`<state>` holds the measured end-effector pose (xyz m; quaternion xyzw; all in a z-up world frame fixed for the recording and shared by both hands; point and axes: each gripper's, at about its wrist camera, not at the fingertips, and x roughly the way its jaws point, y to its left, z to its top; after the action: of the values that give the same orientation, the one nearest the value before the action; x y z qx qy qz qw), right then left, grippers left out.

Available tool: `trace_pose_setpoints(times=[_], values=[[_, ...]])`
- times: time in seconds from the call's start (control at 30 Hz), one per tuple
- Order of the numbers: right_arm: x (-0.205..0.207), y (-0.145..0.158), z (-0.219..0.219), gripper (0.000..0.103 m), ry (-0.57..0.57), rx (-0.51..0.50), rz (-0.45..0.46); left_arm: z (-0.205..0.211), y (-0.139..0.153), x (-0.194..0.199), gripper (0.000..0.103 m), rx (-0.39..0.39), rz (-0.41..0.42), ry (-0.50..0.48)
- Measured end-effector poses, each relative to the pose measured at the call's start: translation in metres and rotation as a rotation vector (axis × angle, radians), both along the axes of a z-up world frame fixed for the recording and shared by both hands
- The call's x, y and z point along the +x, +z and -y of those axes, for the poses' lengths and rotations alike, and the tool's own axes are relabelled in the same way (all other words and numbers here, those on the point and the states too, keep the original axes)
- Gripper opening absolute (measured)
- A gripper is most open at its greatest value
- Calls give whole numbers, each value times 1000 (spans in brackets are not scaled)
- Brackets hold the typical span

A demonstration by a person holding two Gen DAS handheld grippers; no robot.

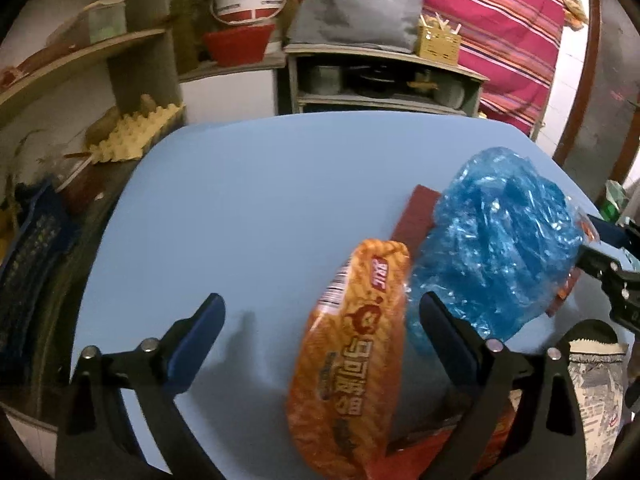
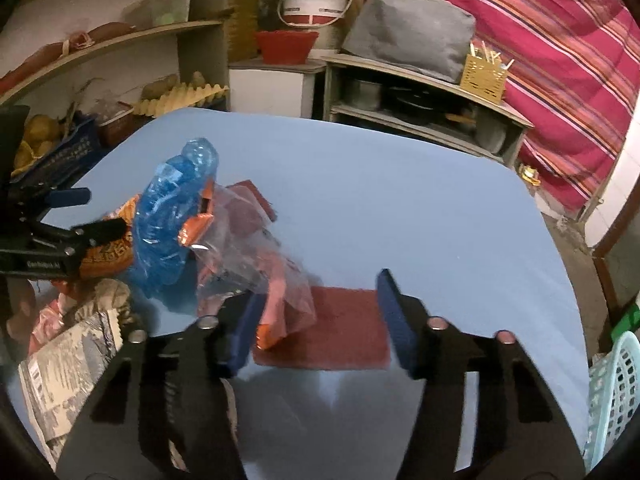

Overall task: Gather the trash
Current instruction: 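Grasp the clear plastic bag with the right gripper while the left gripper grasps the orange snack bag, then carry both bags over the light blue basket and open both grippers to drop them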

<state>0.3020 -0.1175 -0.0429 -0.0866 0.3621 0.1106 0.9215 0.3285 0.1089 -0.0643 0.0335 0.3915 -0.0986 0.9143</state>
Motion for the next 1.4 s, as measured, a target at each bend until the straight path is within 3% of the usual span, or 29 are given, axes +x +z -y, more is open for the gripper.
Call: trace_pose_setpoints(times=[0.17,0.37,0.47,0.7,1.0,1.23,1.4], values=[[1,2,1,23,39,26,-11,3,-11,8,47,-35,-71,-24],[-5,11,4,4,39,45,22,0,-8,8,20,-28,-65,-20],[-7,14,7,3,49,62,22,0,-1,5,14,-28,-51,-19],[-17,27,17,2,37,81,62,2,18,-7,6,39,25,40],[-37,50,53,2,-12,99,118,15,81,-35,6,68,210,146],[-58,65,105,2,-88,111,140,64,117,-52,6,77,287,90],[-75,77,150,2,-172,136,160,111,134,-57,6,36,317,20]])
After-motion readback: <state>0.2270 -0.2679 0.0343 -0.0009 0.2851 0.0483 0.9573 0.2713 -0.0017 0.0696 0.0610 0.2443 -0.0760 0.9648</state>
